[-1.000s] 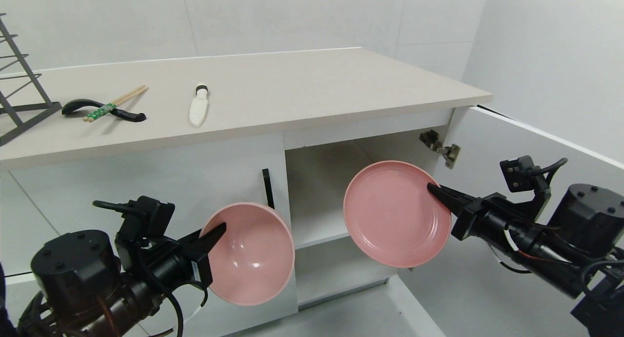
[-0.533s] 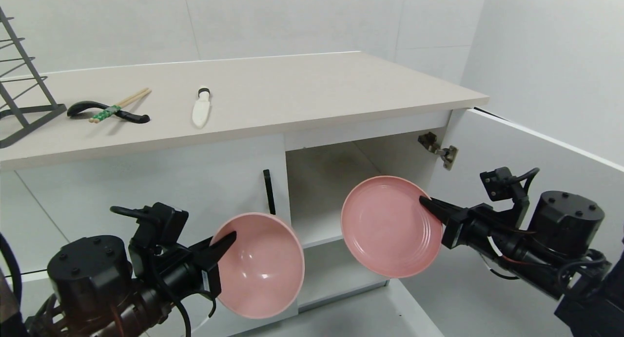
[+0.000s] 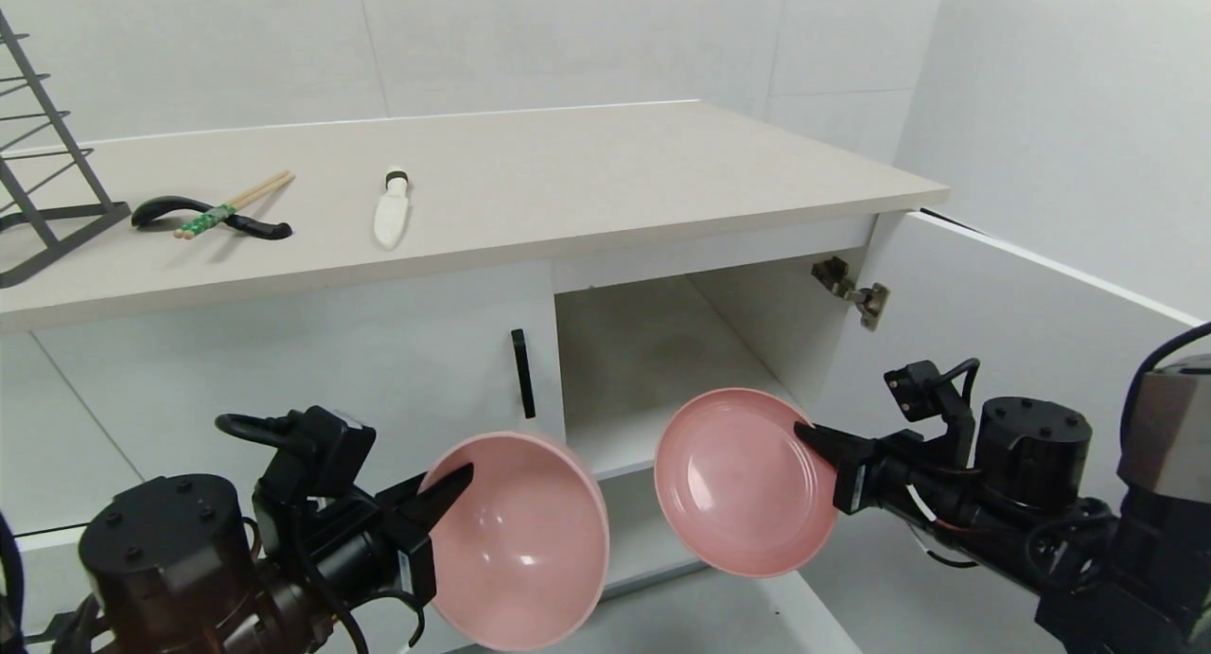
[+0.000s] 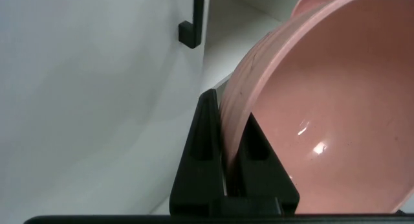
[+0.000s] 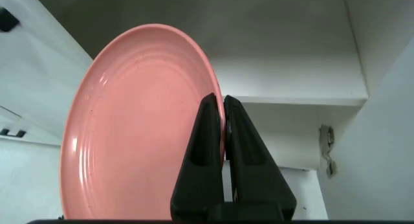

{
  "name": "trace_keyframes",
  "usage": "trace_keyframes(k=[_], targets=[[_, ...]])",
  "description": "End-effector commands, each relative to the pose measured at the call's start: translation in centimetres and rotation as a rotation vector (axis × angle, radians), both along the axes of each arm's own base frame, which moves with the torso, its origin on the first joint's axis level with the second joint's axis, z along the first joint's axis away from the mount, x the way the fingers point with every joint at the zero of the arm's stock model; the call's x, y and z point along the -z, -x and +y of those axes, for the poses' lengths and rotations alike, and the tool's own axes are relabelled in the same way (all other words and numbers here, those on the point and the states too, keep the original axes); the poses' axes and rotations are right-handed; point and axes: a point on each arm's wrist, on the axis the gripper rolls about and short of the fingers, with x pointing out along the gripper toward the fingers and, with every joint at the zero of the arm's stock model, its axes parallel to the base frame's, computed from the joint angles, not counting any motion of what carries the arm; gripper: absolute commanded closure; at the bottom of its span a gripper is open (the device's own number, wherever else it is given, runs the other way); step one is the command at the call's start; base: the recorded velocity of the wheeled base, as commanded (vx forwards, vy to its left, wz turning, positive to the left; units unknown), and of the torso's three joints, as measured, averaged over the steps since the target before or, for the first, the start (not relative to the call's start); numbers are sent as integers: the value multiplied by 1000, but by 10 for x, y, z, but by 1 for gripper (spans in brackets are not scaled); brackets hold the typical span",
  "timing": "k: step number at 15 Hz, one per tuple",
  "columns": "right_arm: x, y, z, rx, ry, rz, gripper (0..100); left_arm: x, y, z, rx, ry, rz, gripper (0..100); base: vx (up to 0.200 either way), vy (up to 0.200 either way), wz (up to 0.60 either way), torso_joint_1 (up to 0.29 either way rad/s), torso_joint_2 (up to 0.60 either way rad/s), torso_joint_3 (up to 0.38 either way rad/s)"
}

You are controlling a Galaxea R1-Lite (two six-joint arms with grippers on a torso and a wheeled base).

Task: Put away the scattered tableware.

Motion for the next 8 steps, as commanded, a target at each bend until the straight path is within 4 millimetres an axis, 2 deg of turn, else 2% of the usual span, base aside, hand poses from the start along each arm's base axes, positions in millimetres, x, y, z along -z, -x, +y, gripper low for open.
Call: trace_keyframes(k=[1,7,8], targets=[[9,-1,2,-7,10,27,100,-1,2,0,6,4,-4,100,0,-200,0,2,2,7],[11,4,15,-56,15,33,100,-11,8,1,17,33,-45,100,0,0,0,0,0,0],[11,4,16,-63,14,32,100,-12,8,1,18,36,-48,100,0,200,0,-2,2,-2]])
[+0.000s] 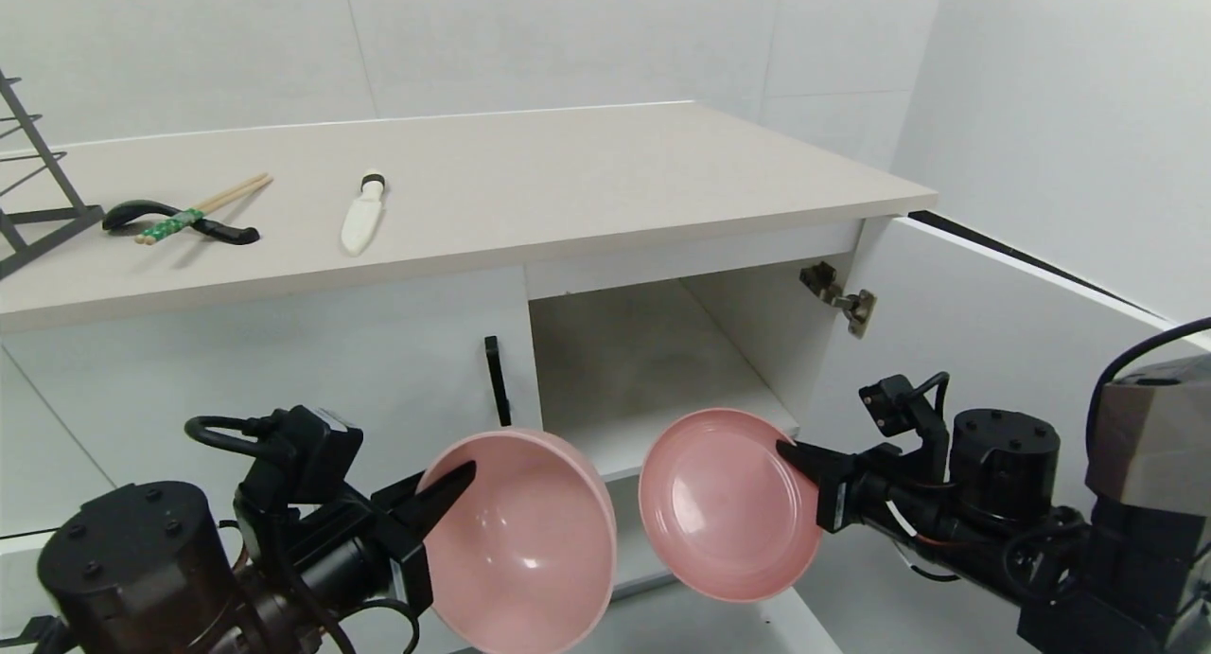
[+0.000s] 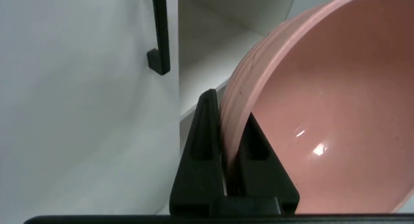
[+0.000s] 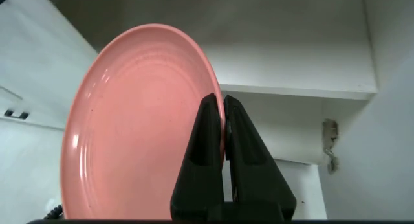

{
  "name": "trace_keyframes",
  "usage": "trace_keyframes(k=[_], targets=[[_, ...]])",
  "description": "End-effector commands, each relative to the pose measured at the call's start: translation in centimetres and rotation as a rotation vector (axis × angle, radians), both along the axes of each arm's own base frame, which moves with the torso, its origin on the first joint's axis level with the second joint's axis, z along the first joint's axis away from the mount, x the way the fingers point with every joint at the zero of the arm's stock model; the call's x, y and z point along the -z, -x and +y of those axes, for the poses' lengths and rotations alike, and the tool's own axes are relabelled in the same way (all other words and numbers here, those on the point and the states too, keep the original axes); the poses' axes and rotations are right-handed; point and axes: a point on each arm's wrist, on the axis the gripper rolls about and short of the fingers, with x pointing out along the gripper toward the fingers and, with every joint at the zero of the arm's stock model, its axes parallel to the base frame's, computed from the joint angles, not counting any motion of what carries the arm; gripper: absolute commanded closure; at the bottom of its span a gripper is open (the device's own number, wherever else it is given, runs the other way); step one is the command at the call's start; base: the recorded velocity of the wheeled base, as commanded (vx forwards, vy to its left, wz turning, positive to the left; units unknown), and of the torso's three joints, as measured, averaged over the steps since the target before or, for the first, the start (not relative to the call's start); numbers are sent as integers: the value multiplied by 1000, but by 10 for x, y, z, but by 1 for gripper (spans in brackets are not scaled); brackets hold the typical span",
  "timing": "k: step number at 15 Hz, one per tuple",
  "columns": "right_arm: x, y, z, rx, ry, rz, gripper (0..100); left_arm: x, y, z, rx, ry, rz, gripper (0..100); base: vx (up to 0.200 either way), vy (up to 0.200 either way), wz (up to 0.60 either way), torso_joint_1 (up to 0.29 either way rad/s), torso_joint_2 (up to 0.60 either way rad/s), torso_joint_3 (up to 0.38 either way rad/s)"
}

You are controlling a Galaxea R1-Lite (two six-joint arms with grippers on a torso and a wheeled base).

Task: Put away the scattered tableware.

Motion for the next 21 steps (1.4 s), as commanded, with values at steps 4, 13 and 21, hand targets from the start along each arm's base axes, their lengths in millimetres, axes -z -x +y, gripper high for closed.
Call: trace_keyframes(k=[4,13,21], targets=[[5,-1,4,-12,5,11,100,-1,1,0,1,4,-4,100,50,100,0,0,0,1],[21,-14,-2,13,45,20,100,0,5,-6,36,2,1,100,44,0,0,2,0,1],[30,-42,-1,43,28,-20,100,0,9,-12,69,-1,0,100,25,0,0,-1,0,0]])
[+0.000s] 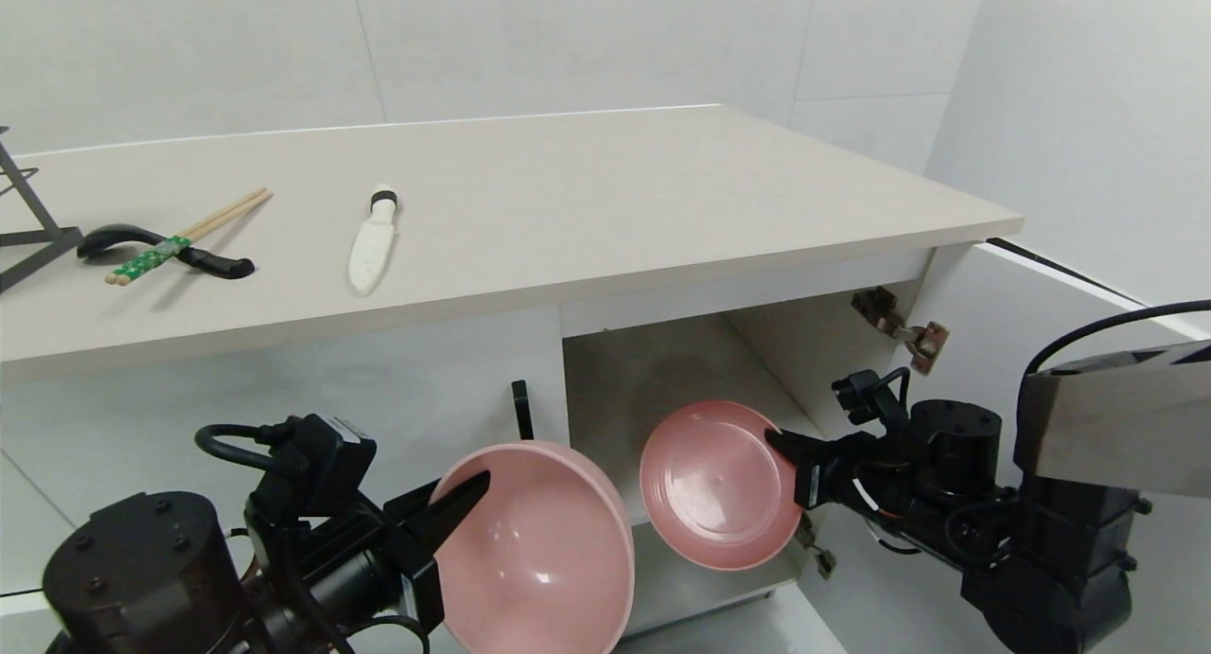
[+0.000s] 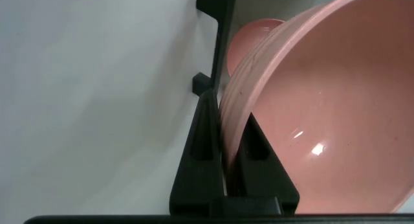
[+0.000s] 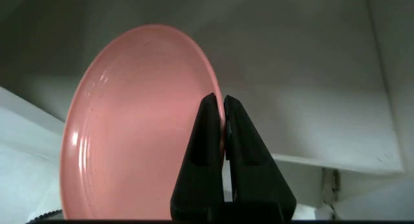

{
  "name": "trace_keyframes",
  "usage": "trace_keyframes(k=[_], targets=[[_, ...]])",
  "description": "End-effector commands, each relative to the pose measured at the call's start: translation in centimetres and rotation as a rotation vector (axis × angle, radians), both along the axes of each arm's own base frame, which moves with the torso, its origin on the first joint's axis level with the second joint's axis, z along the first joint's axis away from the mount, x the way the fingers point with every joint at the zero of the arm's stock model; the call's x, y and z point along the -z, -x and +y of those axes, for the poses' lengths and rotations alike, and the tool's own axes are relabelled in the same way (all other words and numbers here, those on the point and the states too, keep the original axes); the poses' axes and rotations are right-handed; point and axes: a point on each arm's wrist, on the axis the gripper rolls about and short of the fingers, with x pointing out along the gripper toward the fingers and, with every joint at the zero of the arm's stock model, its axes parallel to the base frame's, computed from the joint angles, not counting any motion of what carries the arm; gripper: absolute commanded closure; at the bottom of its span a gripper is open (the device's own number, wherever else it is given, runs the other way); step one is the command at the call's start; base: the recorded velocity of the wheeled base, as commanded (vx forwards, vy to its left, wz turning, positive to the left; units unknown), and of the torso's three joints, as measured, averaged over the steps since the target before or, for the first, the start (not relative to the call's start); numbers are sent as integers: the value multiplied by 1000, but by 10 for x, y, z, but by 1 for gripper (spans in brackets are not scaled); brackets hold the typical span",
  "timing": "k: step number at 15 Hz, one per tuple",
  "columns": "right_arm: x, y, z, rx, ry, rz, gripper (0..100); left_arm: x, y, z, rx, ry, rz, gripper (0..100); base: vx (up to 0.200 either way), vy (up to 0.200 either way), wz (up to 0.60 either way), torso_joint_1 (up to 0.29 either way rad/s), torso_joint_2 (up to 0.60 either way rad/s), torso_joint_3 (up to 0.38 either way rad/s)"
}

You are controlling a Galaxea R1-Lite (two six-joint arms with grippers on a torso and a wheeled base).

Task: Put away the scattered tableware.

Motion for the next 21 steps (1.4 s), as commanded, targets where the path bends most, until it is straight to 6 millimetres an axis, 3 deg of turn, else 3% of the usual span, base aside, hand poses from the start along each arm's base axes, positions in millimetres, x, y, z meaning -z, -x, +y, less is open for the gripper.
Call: trace_keyframes(k=[1,6,13,14,21], targets=[[6,-4,1,1,2,6,100,0,1,-1,3,-1,0,100,0,0,0,0,0,0],[12,-14,1,10,-2,-4,100,0,1,-1,2,-1,0,100,0,0,0,0,0,0],[31,-34,17,-11,-23,-15,100,0,1,-1,2,-1,0,100,0,0,0,0,0,0],[42,-47,22,-13,-33,-29,100,1,1,-1,0,-2,1,100,0,0,0,0,0,0],[61,-72,32,-9,-82,-55,100,4,-2,-1,-12,-14,17,100,0,0,0,0,0,0]])
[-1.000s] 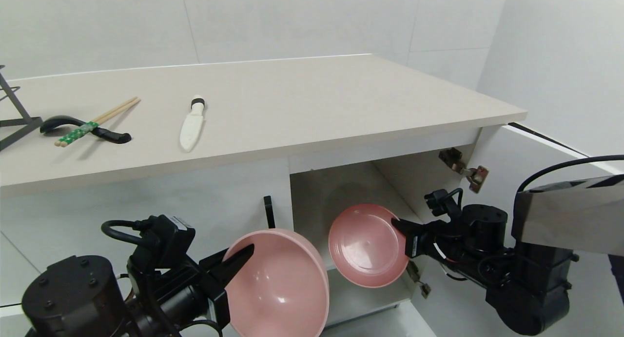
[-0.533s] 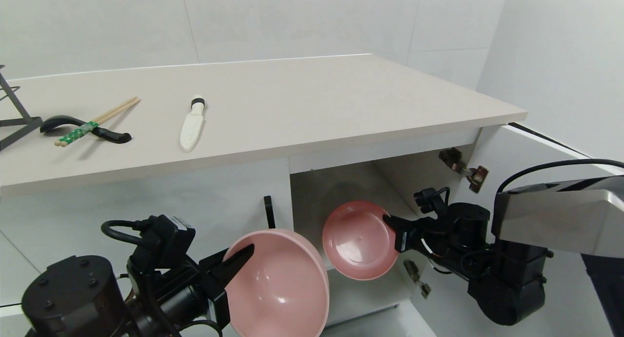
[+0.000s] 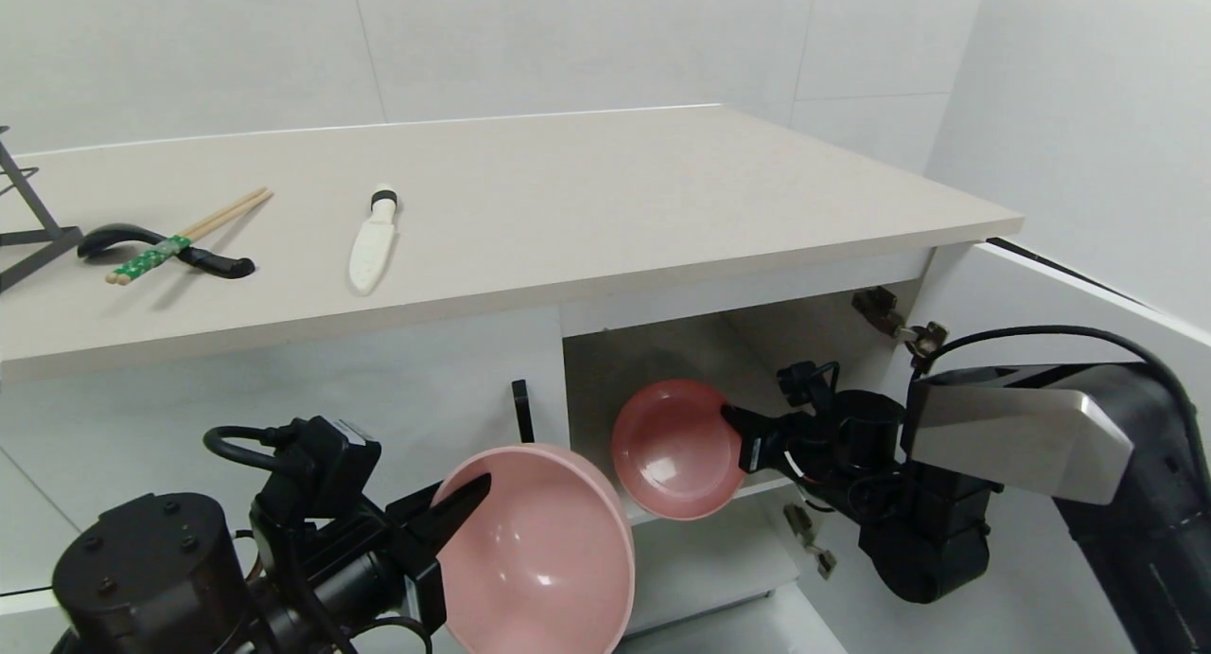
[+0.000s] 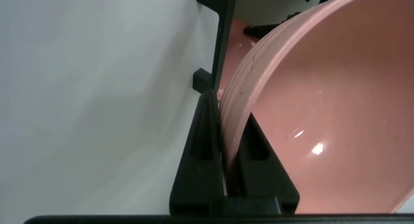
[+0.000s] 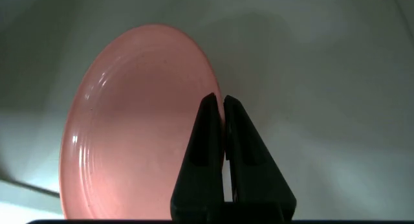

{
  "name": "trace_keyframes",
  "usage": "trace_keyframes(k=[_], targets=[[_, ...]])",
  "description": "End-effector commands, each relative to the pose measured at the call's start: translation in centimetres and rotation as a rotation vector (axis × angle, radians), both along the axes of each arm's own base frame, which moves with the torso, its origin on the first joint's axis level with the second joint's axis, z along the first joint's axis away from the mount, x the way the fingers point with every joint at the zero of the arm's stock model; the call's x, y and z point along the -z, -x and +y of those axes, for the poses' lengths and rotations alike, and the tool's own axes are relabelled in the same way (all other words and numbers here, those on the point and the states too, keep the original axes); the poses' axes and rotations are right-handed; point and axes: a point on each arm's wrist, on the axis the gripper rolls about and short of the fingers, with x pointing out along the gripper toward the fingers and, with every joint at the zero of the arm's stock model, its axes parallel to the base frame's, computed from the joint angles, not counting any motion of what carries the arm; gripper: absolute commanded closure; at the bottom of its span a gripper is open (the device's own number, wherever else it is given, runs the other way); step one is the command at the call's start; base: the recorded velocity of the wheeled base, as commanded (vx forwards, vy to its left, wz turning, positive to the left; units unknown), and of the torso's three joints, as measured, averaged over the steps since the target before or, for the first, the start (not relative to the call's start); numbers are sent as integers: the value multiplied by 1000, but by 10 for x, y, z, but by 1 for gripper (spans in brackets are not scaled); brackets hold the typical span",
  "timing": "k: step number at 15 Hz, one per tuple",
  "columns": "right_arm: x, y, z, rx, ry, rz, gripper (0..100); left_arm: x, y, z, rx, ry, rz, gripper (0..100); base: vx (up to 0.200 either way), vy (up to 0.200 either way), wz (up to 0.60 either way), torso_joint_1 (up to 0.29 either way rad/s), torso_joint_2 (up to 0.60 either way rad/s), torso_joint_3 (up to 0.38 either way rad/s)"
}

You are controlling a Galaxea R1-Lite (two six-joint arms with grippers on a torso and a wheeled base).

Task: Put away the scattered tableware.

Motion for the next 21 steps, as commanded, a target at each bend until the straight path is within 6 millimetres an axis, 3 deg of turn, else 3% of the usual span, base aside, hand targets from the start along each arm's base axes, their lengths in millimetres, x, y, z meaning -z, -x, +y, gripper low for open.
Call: trace_keyframes(k=[1,8,13,14,19,20,21], targets=[[5,-7,6,5,-57,14,100,2,-1,-1,0,-5,7,100,0,0,0,0,0,0],[27,-25,11,18,-100,13,100,1,0,-1,3,-3,6,100,0,0,0,0,0,0],[29,-28,10,29,-103,8,100,2,0,-2,6,-5,7,100,0,0,0,0,0,0],[29,-28,10,30,-103,8,0,2,0,-2,6,-6,6,100,0,0,0,0,0,0],[32,-34,1,54,-94,-5,0,3,-1,-2,3,-11,13,100,0,0,0,0,0,0],[26,-35,-3,62,-91,-18,0,2,-1,0,-3,-8,8,100,0,0,0,0,0,0],[6,-34,-3,56,-82,-61,0,1,-2,1,-7,-5,5,100,0,0,0,0,0,0]])
